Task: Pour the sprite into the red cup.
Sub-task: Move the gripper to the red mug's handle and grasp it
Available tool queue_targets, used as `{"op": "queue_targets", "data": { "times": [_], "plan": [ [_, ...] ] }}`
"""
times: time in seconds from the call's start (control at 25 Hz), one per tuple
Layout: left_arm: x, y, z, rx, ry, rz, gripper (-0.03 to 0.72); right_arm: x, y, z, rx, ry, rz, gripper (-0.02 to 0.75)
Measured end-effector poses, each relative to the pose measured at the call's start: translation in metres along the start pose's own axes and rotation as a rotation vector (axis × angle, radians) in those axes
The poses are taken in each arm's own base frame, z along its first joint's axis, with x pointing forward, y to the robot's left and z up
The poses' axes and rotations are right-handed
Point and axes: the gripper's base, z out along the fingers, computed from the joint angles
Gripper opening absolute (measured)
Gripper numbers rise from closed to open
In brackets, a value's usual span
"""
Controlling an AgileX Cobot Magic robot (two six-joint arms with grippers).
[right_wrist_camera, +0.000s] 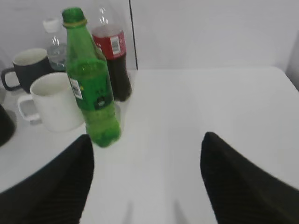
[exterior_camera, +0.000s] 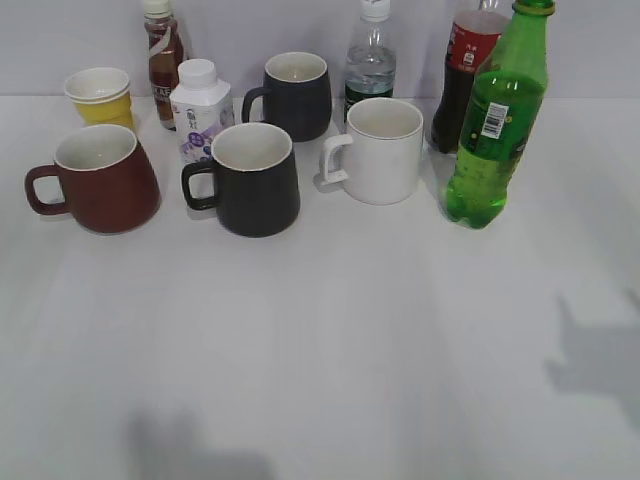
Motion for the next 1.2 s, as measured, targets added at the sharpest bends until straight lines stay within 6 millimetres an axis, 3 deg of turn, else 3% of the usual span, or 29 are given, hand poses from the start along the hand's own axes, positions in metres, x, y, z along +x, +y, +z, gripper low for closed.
{"op": "queue_targets", "data": {
  "times": [0.32,0.64,0.84,1.2],
  "plan": [
    [0.010,-0.004,0.073,0.023,0.069,-0.063,0.240,0.001,0.003,0.046,-0.031,0.063,-0.033,0.533],
    [0.051,-0.008,0.140,0.031,0.085,-0.070,0.246,0.004,0.006,0.081,-0.039,0.065,-0.035,0.533],
    [0.075,-0.010,0.162,0.036,0.064,-0.073,0.256,0.008,0.006,0.090,-0.036,0.086,-0.038,0.533],
    [0.088,-0.013,0.184,0.061,-0.003,-0.068,0.295,0.007,0.006,0.092,-0.035,0.077,-0.045,0.533]
  ]
}}
